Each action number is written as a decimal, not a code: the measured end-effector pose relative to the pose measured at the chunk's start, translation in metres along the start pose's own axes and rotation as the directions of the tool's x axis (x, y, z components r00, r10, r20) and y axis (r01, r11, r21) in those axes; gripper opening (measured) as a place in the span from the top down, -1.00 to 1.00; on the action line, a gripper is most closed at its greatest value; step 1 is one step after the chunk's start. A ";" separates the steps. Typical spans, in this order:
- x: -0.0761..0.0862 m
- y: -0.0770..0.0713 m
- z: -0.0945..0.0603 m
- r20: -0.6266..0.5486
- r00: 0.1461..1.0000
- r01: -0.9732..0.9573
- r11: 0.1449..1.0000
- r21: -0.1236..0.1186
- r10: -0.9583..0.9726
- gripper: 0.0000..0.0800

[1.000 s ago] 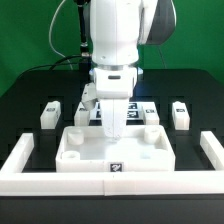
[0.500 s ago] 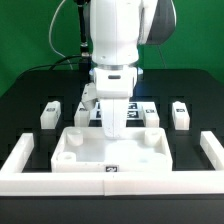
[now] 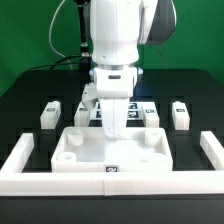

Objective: Assemble desk

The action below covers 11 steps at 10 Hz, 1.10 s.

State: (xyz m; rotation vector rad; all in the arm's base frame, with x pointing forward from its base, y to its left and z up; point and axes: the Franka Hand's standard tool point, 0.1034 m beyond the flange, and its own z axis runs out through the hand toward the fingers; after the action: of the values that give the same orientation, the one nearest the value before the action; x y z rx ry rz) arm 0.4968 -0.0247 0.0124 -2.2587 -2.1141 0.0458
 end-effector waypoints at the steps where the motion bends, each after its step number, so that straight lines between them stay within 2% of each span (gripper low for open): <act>1: 0.015 0.001 0.001 -0.010 1.000 0.023 1.000 0.000 -0.023 0.86; 6: 0.063 0.011 0.001 -0.049 0.998 0.040 0.999 -0.012 -0.041 0.86; 7: 0.067 0.017 0.001 -0.052 0.998 0.042 0.999 -0.014 -0.043 0.86; 9: 0.067 0.017 0.001 -0.049 0.997 0.052 0.998 0.021 -0.051 0.86; 10: 0.067 0.017 0.001 -0.047 0.998 0.050 0.998 0.032 -0.049 0.86; 11: 0.067 0.017 0.001 -0.047 0.998 0.049 0.998 0.032 -0.047 0.86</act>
Offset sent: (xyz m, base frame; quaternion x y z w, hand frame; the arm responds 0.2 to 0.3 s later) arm 0.0083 0.0518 -0.0072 -0.0028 0.0383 -0.0137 0.9992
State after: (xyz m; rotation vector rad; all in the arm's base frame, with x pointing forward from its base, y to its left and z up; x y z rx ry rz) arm 0.5185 0.0406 0.0112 -2.1682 -2.1267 0.0263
